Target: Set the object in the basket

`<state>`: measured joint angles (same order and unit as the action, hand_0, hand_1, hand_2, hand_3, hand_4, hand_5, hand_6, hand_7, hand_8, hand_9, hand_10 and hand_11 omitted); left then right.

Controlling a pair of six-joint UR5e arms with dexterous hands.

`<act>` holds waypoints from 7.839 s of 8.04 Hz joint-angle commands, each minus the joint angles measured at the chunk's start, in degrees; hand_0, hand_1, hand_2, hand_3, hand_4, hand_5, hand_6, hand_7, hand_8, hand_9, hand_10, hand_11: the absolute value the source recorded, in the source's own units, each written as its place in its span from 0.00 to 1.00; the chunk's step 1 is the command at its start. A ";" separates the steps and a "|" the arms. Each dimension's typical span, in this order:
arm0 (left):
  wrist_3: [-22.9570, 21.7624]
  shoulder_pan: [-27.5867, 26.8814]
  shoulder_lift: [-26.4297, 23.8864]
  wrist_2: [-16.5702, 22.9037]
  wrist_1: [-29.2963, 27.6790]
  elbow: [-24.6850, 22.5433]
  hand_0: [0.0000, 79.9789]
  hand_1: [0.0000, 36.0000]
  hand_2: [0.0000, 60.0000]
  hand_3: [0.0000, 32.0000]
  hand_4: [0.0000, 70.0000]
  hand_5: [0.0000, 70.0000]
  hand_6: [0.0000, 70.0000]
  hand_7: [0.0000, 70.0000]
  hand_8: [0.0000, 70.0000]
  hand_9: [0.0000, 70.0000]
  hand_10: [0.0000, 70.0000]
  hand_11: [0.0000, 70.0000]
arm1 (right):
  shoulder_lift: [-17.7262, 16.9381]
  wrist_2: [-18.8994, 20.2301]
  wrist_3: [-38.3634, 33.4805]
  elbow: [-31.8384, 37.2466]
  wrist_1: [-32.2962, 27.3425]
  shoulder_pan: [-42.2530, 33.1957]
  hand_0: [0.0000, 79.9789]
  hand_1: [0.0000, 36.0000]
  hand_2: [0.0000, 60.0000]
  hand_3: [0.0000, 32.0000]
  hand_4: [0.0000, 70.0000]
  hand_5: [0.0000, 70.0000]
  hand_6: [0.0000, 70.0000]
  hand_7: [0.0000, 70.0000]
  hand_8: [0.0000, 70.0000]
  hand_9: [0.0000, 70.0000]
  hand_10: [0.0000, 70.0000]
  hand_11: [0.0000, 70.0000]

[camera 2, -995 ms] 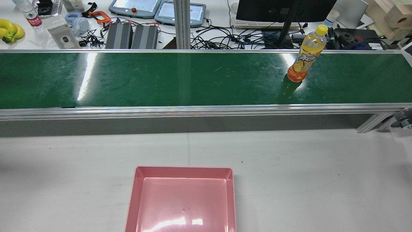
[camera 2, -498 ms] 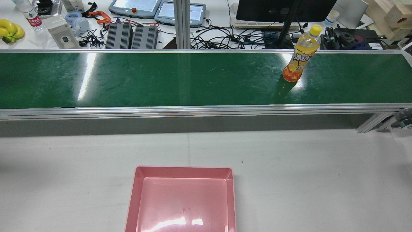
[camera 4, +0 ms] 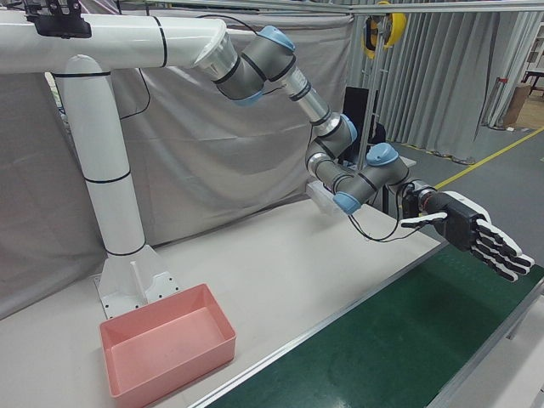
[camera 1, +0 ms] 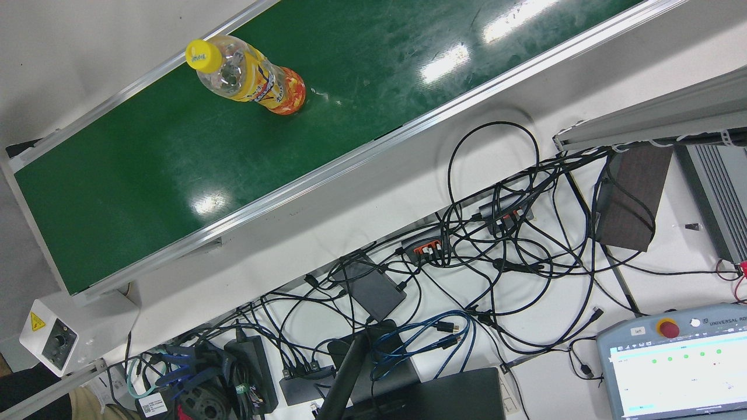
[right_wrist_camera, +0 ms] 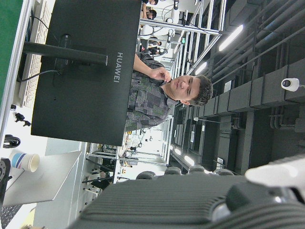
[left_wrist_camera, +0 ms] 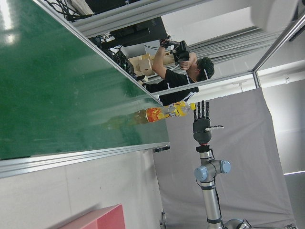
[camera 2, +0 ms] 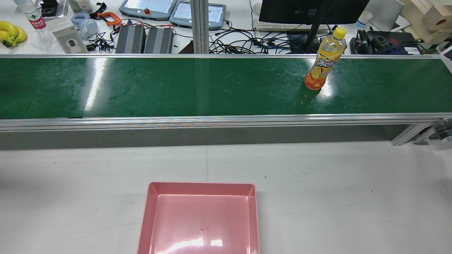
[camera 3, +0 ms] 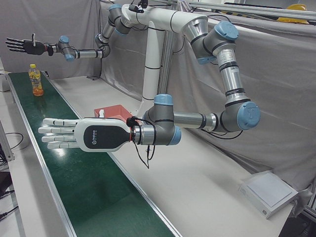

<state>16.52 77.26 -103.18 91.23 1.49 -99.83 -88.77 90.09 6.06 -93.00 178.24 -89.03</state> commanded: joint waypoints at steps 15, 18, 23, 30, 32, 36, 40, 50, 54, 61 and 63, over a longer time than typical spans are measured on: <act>0.00 0.00 0.00 0.00 0.00 0.08 0.78 0.26 0.00 0.00 0.00 0.20 0.00 0.01 0.00 0.00 0.02 0.06 | 0.00 0.00 0.00 -0.08 0.00 0.00 0.00 0.00 0.00 0.00 0.00 0.00 0.00 0.00 0.00 0.00 0.00 0.00; 0.00 -0.09 0.00 -0.17 0.18 -0.01 0.78 0.27 0.00 0.00 0.00 0.21 0.00 0.01 0.00 0.00 0.02 0.07 | 0.00 0.00 0.00 0.10 0.00 0.00 0.00 0.00 0.00 0.00 0.00 0.00 0.00 0.00 0.00 0.00 0.00 0.00; -0.09 -1.31 -0.26 -0.52 0.53 0.08 0.79 0.27 0.00 0.00 0.00 0.21 0.00 0.01 0.00 0.00 0.02 0.07 | 0.00 0.00 0.00 0.10 0.00 0.00 0.00 0.00 0.00 0.00 0.00 0.00 0.00 0.00 0.00 0.00 0.00 0.00; -3.08 -9.41 -0.09 -10.81 -2.03 2.55 0.78 0.28 0.00 0.00 0.00 0.13 0.00 0.02 0.00 0.00 0.02 0.06 | 0.00 0.00 0.00 0.01 0.00 0.00 0.00 0.00 0.00 0.00 0.00 0.00 0.00 0.00 0.00 0.00 0.00 0.00; -2.55 -9.41 0.09 -10.55 1.32 -0.27 0.82 0.32 0.00 0.00 0.00 0.17 0.00 0.01 0.00 0.00 0.00 0.04 | 0.00 0.00 0.00 0.01 0.00 0.00 0.00 0.00 0.00 0.00 0.00 0.00 0.00 0.00 0.00 0.00 0.00 0.00; -2.73 -9.41 0.09 -10.46 1.32 -0.27 0.82 0.32 0.00 0.00 0.00 0.20 0.00 0.01 0.00 0.00 0.02 0.07 | 0.00 0.00 0.00 0.01 0.00 0.00 0.00 0.00 0.00 0.00 0.00 0.00 0.00 0.00 0.00 0.00 0.00 0.00; -2.90 -9.41 0.00 -10.37 1.23 -0.27 0.83 0.32 0.00 0.00 0.00 0.20 0.00 0.01 0.00 0.00 0.02 0.07 | 0.00 0.00 0.00 0.01 0.00 0.00 0.00 0.00 0.00 0.00 0.00 0.00 0.00 0.00 0.00 0.00 0.00 0.00; -2.99 -9.41 0.00 -10.46 1.14 -0.27 0.81 0.31 0.00 0.00 0.00 0.20 0.00 0.01 0.00 0.00 0.03 0.07 | 0.00 0.00 0.00 0.09 0.00 0.00 0.00 0.00 0.00 0.00 0.00 0.00 0.00 0.00 0.00 0.00 0.00 0.00; -2.99 -9.49 0.00 -10.37 1.14 -0.27 0.82 0.31 0.00 0.00 0.00 0.21 0.00 0.01 0.00 0.00 0.02 0.06 | 0.00 0.00 0.00 0.01 0.00 0.00 0.00 0.00 0.00 0.00 0.00 0.00 0.00 0.00 0.00 0.00 0.00 0.00; -2.90 -9.49 0.00 -10.46 1.14 -0.27 0.82 0.32 0.00 0.00 0.00 0.20 0.00 0.01 0.00 0.00 0.02 0.06 | 0.00 0.00 0.00 0.09 0.00 0.00 0.00 0.00 0.00 0.00 0.00 0.00 0.00 0.00 0.00 0.00 0.00 0.00; -2.90 -9.49 0.00 -10.46 1.14 -0.27 0.82 0.31 0.00 0.00 0.00 0.22 0.00 0.01 0.00 0.00 0.02 0.07 | 0.00 0.00 0.00 0.01 0.00 0.00 0.00 0.00 0.00 0.00 0.00 0.00 0.00 0.00 0.00 0.00 0.00 0.00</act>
<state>13.60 67.76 -103.18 80.77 2.65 -100.11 -88.77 90.09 6.06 -92.96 178.24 -89.03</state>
